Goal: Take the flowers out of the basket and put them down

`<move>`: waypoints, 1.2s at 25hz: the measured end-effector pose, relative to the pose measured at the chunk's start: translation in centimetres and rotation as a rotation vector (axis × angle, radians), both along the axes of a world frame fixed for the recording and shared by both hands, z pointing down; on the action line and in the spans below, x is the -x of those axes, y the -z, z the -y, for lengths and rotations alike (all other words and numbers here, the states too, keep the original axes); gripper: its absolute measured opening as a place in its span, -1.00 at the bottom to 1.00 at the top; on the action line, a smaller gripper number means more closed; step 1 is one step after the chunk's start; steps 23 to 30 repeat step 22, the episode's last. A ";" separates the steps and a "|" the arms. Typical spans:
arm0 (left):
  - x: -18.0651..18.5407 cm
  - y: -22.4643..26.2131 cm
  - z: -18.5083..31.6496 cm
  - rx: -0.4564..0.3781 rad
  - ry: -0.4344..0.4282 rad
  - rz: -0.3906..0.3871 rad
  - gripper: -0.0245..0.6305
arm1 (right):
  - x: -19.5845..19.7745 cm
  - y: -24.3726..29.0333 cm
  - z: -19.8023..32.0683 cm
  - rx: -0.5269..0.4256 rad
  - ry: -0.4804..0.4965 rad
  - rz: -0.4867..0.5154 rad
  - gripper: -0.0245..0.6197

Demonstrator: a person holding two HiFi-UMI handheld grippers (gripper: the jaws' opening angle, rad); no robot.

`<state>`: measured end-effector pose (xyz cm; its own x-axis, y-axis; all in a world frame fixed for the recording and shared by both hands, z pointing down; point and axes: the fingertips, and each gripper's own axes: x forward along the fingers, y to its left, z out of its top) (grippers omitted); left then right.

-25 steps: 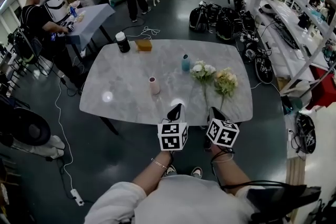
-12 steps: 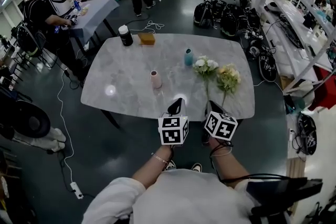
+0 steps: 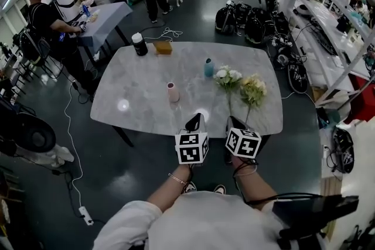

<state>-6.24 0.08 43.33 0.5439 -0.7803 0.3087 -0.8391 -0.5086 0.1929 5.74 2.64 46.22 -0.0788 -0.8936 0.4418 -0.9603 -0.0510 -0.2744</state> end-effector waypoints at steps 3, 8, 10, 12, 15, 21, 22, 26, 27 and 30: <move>-0.1 -0.4 -0.1 0.008 0.003 0.003 -0.90 | -0.1 -0.1 0.0 0.004 0.008 -0.008 -0.90; -0.3 -0.7 -0.1 0.016 0.003 0.006 -0.90 | -0.3 -0.1 0.1 0.012 0.013 -0.014 -0.90; -0.5 -0.7 0.0 0.015 0.002 0.007 -0.90 | -0.5 -0.2 0.1 0.015 0.012 -0.016 -0.90; -0.6 -0.7 0.1 0.012 0.002 0.007 -0.90 | -0.7 -0.3 0.2 0.017 0.010 -0.016 -0.90; -0.6 -0.7 0.2 0.011 0.005 0.007 -0.90 | -0.8 -0.5 0.3 0.016 0.012 -0.015 -0.90; -0.1 -0.7 -0.1 0.015 0.007 0.006 -0.90 | -0.3 -0.3 0.0 0.020 0.017 -0.018 -0.90; 0.0 -0.7 -0.1 0.016 0.008 0.006 -0.90 | -0.2 -0.3 0.0 0.020 0.017 -0.019 -0.90; 0.0 -0.7 -0.1 0.016 0.008 0.006 -0.90 | -0.2 -0.3 0.0 0.020 0.017 -0.019 -0.90; 0.0 -0.7 -0.1 0.016 0.008 0.006 -0.90 | -0.2 -0.3 0.0 0.020 0.017 -0.019 -0.90; 0.0 -0.7 -0.1 0.016 0.008 0.006 -0.90 | -0.2 -0.3 0.0 0.020 0.017 -0.019 -0.90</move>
